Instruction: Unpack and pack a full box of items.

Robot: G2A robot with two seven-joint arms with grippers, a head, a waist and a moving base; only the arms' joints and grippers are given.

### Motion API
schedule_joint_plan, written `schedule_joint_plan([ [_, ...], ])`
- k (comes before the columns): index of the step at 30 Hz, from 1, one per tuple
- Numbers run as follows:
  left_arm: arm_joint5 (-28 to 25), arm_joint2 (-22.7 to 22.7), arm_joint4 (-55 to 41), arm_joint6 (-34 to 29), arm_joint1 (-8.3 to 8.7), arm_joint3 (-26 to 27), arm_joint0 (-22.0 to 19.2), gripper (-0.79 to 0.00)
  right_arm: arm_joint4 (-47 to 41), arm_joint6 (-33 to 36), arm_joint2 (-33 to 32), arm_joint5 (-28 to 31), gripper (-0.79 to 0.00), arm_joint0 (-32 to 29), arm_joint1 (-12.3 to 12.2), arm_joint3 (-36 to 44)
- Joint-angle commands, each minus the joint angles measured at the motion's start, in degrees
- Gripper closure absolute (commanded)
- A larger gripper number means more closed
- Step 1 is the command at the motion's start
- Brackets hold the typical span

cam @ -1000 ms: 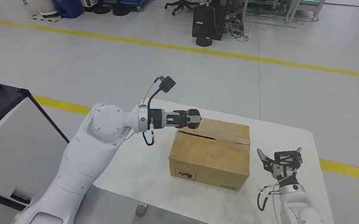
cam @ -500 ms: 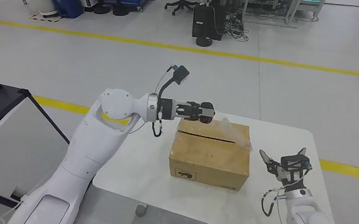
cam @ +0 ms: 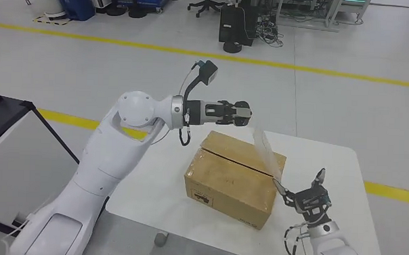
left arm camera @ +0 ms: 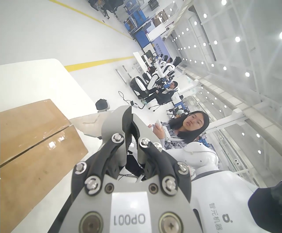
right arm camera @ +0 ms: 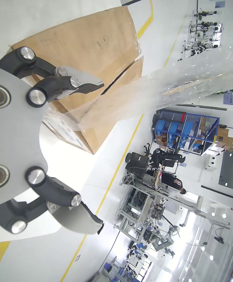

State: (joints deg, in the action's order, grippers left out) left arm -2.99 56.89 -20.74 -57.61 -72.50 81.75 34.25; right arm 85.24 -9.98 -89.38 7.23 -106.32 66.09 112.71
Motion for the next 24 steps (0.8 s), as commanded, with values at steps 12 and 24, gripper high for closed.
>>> schedule_joint_plan([
  [12, -0.01, 0.00, 0.00, 0.00, 0.00, 0.00, 0.00, 0.000, 1.85, -1.94, 1.10, -3.13, -0.785, -0.02, 0.28, -0.15],
  [24, -0.01, 0.00, 0.00, 0.00, 0.00, 0.00, 0.00, 0.000, 5.25, -0.47, 4.74, -5.18, -0.785, 0.16, 0.72, 1.84],
])
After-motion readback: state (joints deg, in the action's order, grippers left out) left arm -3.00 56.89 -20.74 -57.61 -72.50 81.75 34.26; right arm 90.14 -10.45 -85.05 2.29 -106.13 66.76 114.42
